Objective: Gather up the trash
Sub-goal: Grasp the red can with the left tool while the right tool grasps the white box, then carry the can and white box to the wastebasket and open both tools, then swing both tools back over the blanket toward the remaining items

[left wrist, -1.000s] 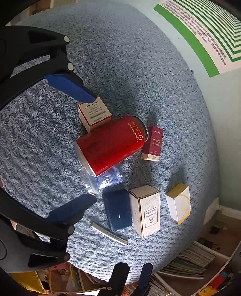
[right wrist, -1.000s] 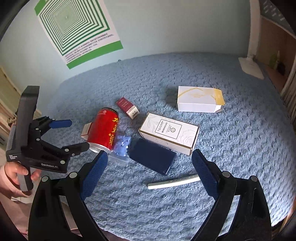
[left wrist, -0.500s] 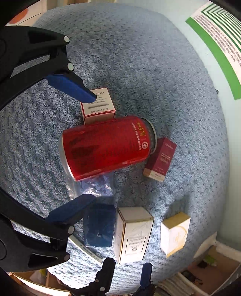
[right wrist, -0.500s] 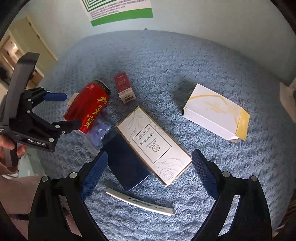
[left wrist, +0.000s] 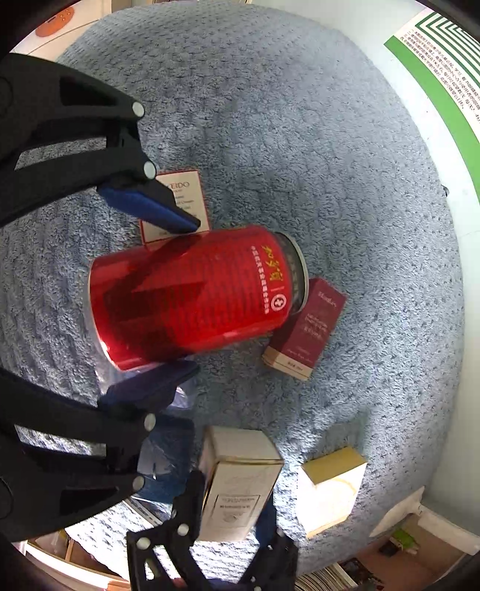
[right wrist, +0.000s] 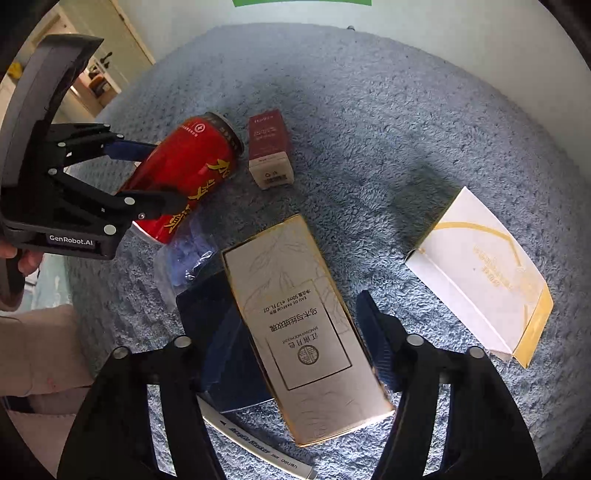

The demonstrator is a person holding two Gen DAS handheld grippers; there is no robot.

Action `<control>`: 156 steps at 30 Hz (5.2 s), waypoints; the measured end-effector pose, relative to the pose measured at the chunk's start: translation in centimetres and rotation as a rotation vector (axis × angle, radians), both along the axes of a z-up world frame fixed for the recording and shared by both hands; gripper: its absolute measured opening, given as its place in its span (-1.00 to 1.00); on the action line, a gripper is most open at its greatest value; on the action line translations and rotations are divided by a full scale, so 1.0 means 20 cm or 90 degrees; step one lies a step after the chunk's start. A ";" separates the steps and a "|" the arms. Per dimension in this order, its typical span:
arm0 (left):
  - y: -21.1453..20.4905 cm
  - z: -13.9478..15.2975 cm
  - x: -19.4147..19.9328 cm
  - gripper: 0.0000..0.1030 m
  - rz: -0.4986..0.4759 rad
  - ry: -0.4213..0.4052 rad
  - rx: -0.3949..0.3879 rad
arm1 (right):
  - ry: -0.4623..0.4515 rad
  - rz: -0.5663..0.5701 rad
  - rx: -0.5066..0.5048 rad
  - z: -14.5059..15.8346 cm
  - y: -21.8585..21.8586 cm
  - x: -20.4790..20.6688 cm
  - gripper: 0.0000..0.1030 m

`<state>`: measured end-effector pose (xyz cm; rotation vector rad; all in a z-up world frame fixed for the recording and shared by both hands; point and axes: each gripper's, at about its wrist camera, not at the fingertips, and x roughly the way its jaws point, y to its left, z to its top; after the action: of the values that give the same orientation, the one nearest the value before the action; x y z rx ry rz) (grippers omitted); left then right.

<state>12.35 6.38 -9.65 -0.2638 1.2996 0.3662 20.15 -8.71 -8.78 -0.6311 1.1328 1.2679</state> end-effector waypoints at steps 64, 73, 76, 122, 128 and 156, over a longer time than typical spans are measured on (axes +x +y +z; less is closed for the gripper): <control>-1.33 0.23 -0.82 0.29 -0.825 -0.081 -0.069 | -0.097 -0.958 0.108 0.37 -1.51 -1.80 0.02; -1.66 0.00 -1.14 0.29 -0.916 -0.025 -0.066 | -0.032 -1.077 0.131 0.08 -1.73 -2.20 0.02; -1.75 -0.11 -1.21 0.29 -0.942 -0.002 -0.058 | -0.008 -1.110 0.137 -0.05 -1.78 -2.28 0.02; -2.35 -1.30 -1.46 0.68 -1.069 0.166 0.034 | 0.197 -1.346 0.215 -1.25 -2.21 -2.64 0.31; -2.32 -1.15 -1.47 0.68 -1.060 0.151 0.016 | 0.183 -1.333 0.215 -1.11 -2.14 -2.69 0.31; -1.53 0.13 -1.16 0.87 -0.908 -0.050 0.026 | -0.002 -1.003 0.258 0.25 -1.59 -2.22 0.72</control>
<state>-10.93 -24.28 -7.12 0.6820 1.1102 -0.8204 -24.22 -40.50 -3.76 0.5635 0.9032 0.0702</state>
